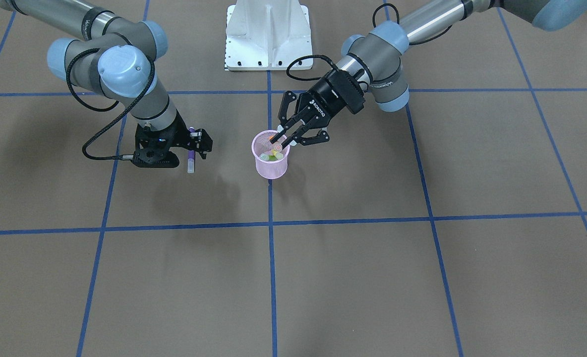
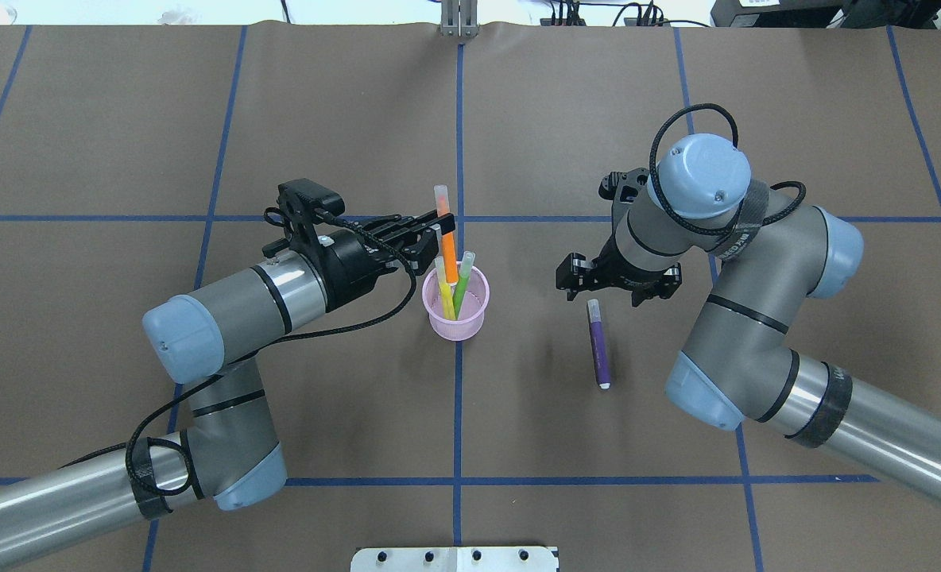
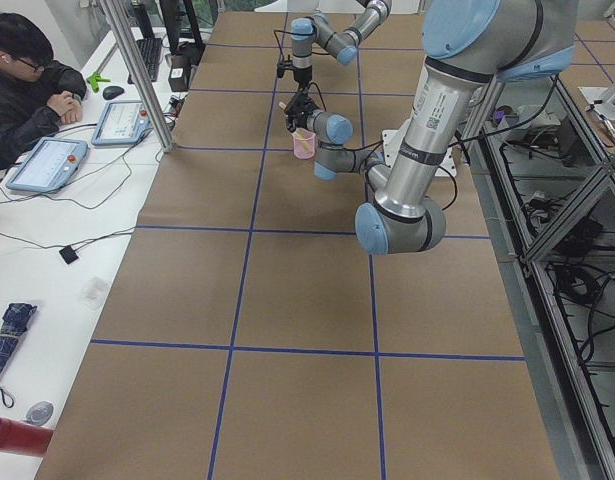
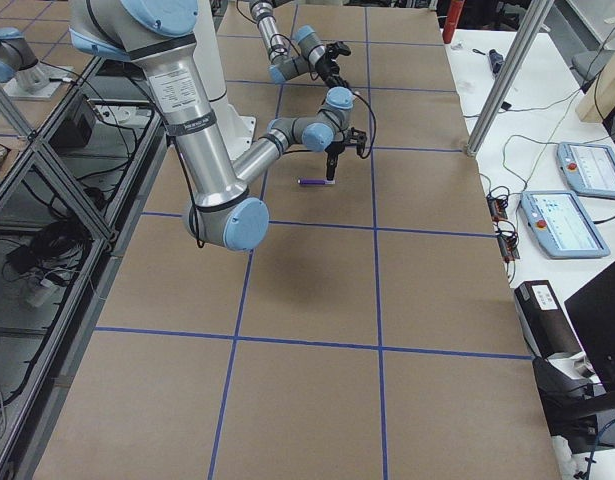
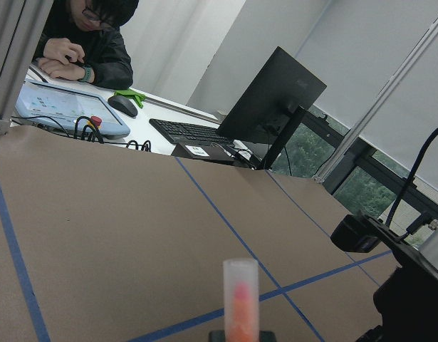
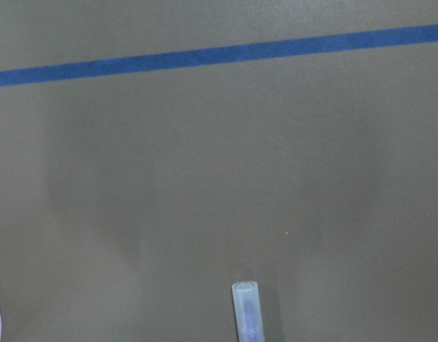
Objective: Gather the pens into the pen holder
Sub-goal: 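Lower the orange highlighter into the cup while the right gripper moves over the purple marker, then release the orange highlighter while the right gripper descends to the purple marker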
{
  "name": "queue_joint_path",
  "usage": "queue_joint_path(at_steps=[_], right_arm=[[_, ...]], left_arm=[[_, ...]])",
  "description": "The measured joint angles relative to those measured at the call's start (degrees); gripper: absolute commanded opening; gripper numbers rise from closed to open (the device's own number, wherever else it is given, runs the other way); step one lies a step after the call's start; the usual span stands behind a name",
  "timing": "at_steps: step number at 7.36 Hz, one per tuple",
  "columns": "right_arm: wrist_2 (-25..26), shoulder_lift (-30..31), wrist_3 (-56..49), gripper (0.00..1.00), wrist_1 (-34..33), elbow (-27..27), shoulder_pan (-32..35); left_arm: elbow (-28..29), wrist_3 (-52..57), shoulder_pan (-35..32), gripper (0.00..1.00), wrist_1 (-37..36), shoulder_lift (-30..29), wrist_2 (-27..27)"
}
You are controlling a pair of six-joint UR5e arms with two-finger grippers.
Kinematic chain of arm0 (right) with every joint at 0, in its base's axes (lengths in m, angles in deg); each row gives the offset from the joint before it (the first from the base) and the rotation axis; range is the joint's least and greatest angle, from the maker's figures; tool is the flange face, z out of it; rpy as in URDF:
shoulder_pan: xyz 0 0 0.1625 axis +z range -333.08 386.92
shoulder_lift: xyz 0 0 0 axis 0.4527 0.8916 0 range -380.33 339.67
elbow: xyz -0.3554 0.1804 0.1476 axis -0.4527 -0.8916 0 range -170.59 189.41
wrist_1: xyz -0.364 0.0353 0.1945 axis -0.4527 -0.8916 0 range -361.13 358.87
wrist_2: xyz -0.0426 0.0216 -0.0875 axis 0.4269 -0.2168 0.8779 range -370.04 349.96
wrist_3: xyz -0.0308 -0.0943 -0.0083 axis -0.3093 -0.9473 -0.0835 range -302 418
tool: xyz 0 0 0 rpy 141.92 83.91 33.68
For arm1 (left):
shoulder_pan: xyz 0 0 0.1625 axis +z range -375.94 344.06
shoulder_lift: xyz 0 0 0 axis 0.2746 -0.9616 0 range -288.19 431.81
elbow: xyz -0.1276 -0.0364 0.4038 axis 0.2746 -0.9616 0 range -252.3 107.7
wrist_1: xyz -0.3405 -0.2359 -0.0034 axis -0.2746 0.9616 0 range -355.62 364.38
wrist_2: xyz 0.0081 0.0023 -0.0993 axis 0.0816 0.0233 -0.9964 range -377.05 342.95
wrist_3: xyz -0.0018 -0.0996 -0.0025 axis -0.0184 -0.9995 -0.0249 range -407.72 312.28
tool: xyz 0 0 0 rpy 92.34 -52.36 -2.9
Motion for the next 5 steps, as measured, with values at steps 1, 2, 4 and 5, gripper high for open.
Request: queue_joint_path(at_steps=[1,2,4,5], right_arm=[[0.1,0.0,0.0,0.99,0.0,-0.1,-0.3],[0.1,0.0,-0.1,0.99,0.0,-0.4,-0.6],[0.1,0.0,-0.3,0.98,0.0,-1.4,-0.7],[0.1,0.0,-0.5,0.95,0.0,-2.1,-0.8]], left_arm=[[0.9,0.0,0.1,0.00,0.8,-0.1,0.7],[1.5,0.0,0.4,0.00,1.4,-0.3,1.3],[2.0,0.0,0.9,0.00,1.7,-0.5,2.0],[2.1,-0.1,1.0,0.00,1.7,-0.5,2.1]])
